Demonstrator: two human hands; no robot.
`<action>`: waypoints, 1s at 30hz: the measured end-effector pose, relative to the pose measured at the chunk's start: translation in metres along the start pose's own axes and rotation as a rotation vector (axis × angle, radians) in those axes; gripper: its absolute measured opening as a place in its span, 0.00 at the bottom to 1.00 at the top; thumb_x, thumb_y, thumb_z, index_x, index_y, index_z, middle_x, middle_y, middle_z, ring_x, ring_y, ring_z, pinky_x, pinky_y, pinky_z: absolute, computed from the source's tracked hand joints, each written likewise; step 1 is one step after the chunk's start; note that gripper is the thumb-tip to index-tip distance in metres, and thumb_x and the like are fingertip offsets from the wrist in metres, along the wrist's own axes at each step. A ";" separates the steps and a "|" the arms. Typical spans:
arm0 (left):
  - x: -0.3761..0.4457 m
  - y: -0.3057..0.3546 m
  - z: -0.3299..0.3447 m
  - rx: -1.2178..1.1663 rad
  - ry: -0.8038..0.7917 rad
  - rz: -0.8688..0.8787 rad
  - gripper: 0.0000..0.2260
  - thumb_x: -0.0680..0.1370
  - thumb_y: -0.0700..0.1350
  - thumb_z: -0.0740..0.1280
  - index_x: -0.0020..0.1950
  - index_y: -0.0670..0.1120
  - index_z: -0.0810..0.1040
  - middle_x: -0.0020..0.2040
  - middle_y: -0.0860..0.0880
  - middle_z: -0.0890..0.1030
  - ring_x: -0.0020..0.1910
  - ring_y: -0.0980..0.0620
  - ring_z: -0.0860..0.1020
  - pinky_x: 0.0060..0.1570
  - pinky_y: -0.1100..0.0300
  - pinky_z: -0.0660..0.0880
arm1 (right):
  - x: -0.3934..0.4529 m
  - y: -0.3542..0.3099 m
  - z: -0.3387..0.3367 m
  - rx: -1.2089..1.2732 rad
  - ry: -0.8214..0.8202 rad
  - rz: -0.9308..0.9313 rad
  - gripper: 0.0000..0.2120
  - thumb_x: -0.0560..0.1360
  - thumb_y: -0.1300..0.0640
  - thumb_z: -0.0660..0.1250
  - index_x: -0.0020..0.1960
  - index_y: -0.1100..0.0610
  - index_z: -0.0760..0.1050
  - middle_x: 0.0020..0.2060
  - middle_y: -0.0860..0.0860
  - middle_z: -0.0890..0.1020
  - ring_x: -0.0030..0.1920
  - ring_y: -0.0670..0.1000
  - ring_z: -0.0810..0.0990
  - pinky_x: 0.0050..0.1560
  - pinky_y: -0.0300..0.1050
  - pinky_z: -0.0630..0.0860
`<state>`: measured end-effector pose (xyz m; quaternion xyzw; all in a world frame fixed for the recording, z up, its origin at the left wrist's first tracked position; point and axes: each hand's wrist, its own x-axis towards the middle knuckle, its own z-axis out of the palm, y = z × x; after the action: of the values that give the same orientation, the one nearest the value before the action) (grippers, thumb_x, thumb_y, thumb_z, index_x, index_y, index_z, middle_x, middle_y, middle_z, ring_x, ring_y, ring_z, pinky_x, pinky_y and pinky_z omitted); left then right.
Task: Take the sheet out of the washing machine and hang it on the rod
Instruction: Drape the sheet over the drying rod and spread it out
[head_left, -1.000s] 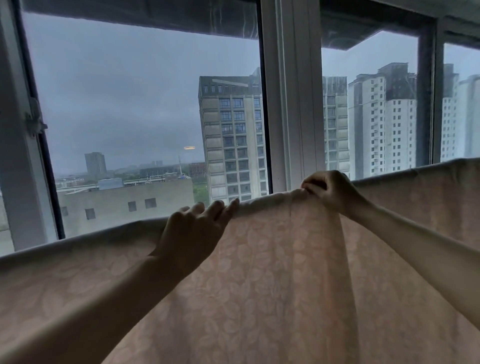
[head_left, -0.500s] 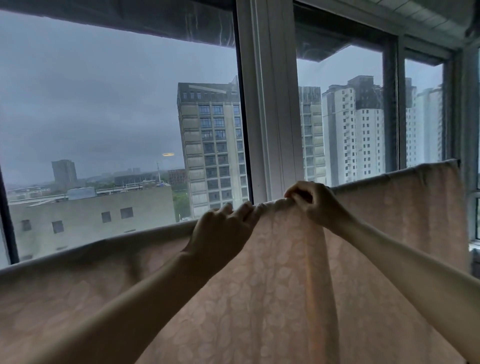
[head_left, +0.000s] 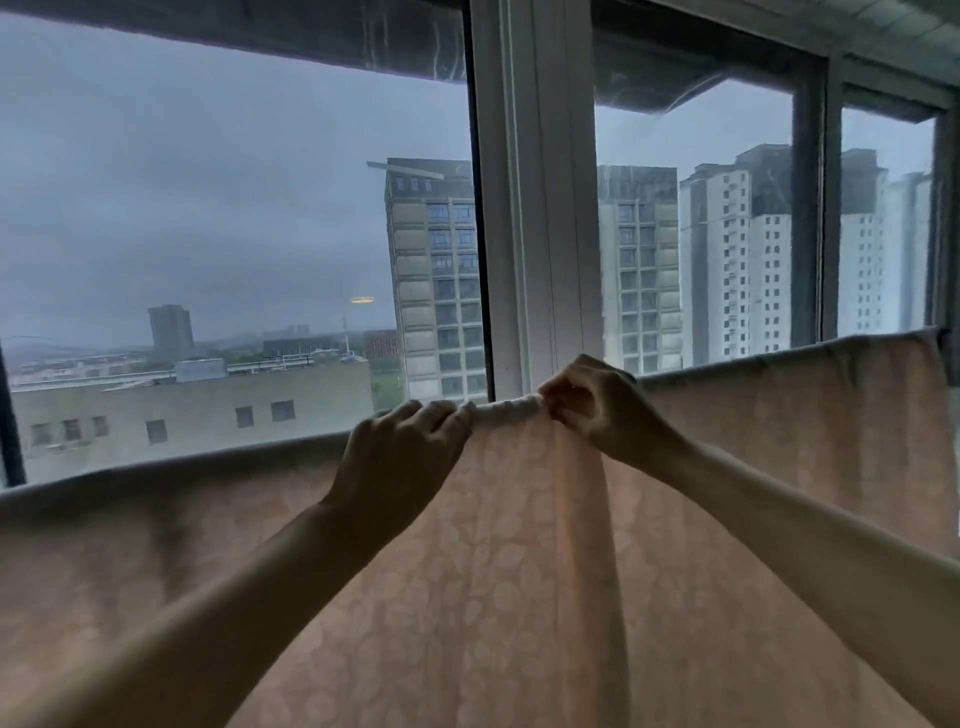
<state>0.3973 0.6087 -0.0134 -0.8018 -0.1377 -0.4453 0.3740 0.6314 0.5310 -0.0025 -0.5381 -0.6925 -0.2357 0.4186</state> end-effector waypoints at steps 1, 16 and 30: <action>0.003 0.003 0.000 0.005 0.002 -0.021 0.13 0.80 0.48 0.60 0.54 0.47 0.83 0.45 0.50 0.85 0.37 0.51 0.83 0.30 0.58 0.79 | 0.002 0.002 -0.003 0.006 -0.008 -0.018 0.07 0.71 0.61 0.72 0.49 0.56 0.80 0.43 0.46 0.77 0.46 0.45 0.77 0.50 0.39 0.77; 0.015 0.032 0.002 0.073 -0.149 -0.094 0.15 0.80 0.46 0.59 0.63 0.46 0.77 0.52 0.48 0.83 0.43 0.48 0.82 0.37 0.52 0.80 | 0.003 0.058 -0.032 0.052 -0.052 -0.048 0.04 0.75 0.64 0.67 0.49 0.60 0.80 0.44 0.51 0.79 0.44 0.46 0.76 0.47 0.30 0.71; 0.047 0.065 0.035 0.003 -0.066 -0.108 0.13 0.80 0.49 0.61 0.62 0.56 0.78 0.54 0.57 0.82 0.39 0.52 0.81 0.35 0.58 0.75 | -0.011 0.071 -0.044 0.034 -0.059 -0.045 0.06 0.76 0.61 0.67 0.53 0.56 0.78 0.45 0.47 0.79 0.45 0.45 0.78 0.49 0.38 0.77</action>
<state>0.4814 0.5838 -0.0170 -0.8067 -0.1937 -0.4381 0.3461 0.7136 0.5131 0.0032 -0.5218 -0.7204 -0.2174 0.4019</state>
